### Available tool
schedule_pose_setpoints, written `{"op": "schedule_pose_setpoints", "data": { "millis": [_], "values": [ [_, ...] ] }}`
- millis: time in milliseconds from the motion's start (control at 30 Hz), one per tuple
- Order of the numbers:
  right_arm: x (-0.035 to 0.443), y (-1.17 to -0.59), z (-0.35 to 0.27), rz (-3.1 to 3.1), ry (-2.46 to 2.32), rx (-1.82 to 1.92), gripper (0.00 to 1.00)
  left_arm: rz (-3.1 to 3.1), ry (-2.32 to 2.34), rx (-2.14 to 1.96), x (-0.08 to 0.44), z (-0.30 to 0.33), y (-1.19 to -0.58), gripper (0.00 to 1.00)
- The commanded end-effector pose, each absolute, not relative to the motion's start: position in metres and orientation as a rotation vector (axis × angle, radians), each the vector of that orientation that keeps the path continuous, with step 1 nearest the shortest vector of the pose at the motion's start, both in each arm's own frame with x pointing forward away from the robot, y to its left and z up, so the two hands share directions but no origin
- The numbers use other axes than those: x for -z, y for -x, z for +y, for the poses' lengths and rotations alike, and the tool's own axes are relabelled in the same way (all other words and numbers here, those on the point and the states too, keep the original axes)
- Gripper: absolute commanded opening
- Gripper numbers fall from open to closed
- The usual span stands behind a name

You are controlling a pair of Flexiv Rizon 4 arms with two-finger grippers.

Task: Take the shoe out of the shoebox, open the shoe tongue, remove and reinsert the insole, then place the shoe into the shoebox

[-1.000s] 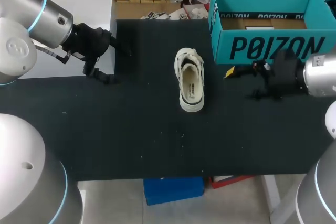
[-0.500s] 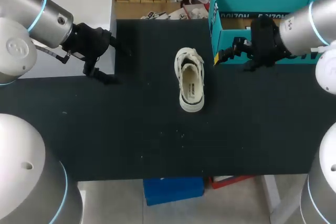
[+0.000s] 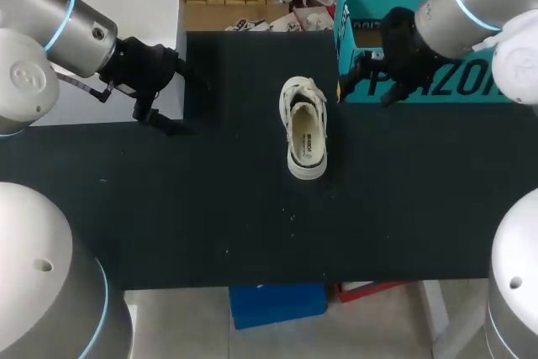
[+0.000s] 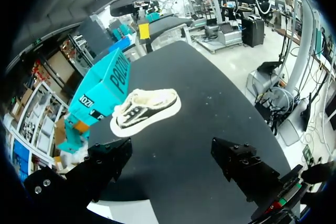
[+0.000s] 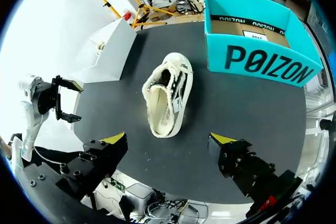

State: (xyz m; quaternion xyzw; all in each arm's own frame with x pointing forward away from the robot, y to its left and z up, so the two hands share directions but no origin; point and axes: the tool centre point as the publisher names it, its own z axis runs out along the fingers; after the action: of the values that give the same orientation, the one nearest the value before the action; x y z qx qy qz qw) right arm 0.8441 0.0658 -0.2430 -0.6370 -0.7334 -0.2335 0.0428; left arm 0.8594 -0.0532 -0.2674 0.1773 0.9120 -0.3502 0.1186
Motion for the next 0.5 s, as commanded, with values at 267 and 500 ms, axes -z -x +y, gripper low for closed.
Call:
{"op": "schedule_pose_setpoints", "data": {
  "millis": [267,500],
  "values": [
    [0.268,-0.877,0.089,-2.378,1.976,0.595,0.86,2.664,-0.517,1.021,0.268,-0.053,-0.858,1.0],
    [0.296,-0.892,0.102,-2.35,1.994,0.565,0.45,2.664,-0.517,1.021,0.268,-0.053,-0.858,1.0]
  ]
}}
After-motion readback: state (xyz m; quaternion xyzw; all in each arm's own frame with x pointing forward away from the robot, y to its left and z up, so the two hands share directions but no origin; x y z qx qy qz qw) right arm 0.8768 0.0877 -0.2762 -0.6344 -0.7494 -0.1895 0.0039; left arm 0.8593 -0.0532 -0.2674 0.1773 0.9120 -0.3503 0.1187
